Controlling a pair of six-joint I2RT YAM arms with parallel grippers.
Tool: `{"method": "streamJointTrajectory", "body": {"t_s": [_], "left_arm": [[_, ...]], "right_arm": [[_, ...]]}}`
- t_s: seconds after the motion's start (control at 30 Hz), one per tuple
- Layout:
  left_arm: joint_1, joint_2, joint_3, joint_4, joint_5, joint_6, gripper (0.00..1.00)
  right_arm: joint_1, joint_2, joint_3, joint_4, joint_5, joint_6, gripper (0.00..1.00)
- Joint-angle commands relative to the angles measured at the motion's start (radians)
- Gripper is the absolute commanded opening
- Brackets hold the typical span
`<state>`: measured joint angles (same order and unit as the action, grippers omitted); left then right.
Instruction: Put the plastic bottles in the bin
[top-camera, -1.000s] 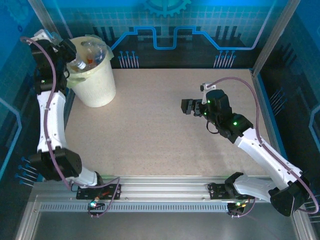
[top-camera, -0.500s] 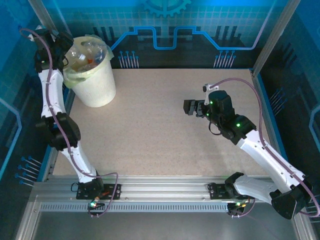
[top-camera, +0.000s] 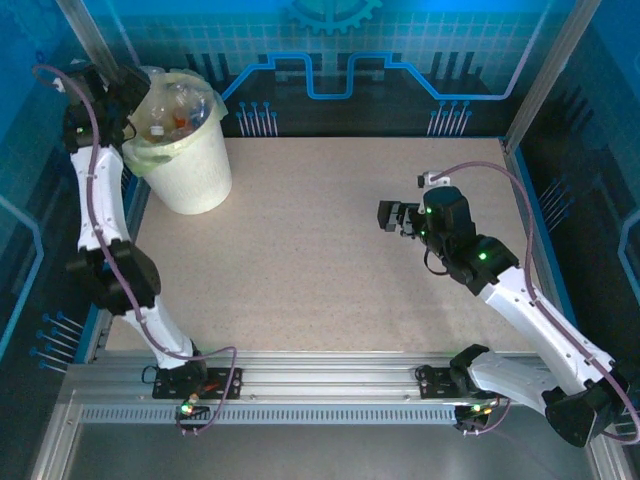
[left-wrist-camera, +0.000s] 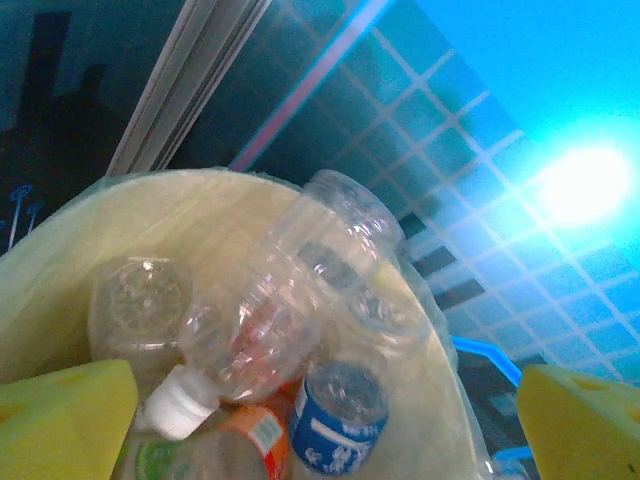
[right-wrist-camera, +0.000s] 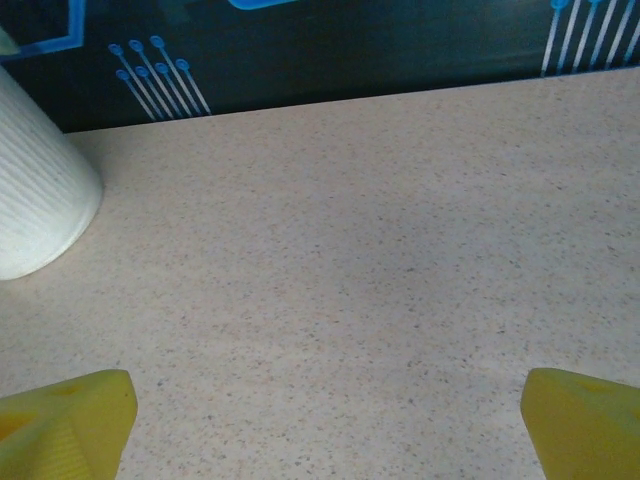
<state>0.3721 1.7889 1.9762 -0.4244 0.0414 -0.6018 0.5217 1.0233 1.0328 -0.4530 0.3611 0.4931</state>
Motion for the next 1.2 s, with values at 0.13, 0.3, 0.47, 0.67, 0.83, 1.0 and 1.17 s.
{"method": "streamJointTrajectory", "body": {"t_s": [0.13, 0.3, 0.47, 0.67, 0.83, 1.0, 1.17], "left_arm": [[-0.011, -0.381, -0.341, 0.112, -0.018, 0.065, 0.99], [-0.037, -0.599, -0.594, 0.14, -0.035, 0.1, 0.99], [-0.056, -0.785, -0.845, 0.141, -0.049, 0.17, 0.99], [-0.056, -1.02, -1.182, 0.174, -0.207, 0.171, 0.99], [-0.071, -1.044, -1.471, 0.408, -0.243, 0.122, 0.99], [-0.16, -0.884, -1.557, 0.541, -0.308, 0.218, 0.99], [-0.236, -0.748, -1.6, 0.726, -0.29, 0.345, 0.99]], "right_arm": [[-0.039, -0.021, -0.036, 0.006, 0.056, 0.039, 1.0], [-0.064, -0.025, -0.085, 0.03, 0.131, 0.056, 1.0], [-0.107, -0.041, -0.193, 0.121, 0.225, -0.003, 1.0], [-0.24, -0.018, -0.368, 0.354, 0.217, -0.152, 1.0], [-0.355, 0.089, -0.487, 0.592, 0.144, -0.272, 1.0], [-0.435, 0.195, -0.521, 0.732, -0.011, -0.356, 1.0], [-0.48, 0.282, -0.572, 0.907, -0.148, -0.414, 1.0]]}}
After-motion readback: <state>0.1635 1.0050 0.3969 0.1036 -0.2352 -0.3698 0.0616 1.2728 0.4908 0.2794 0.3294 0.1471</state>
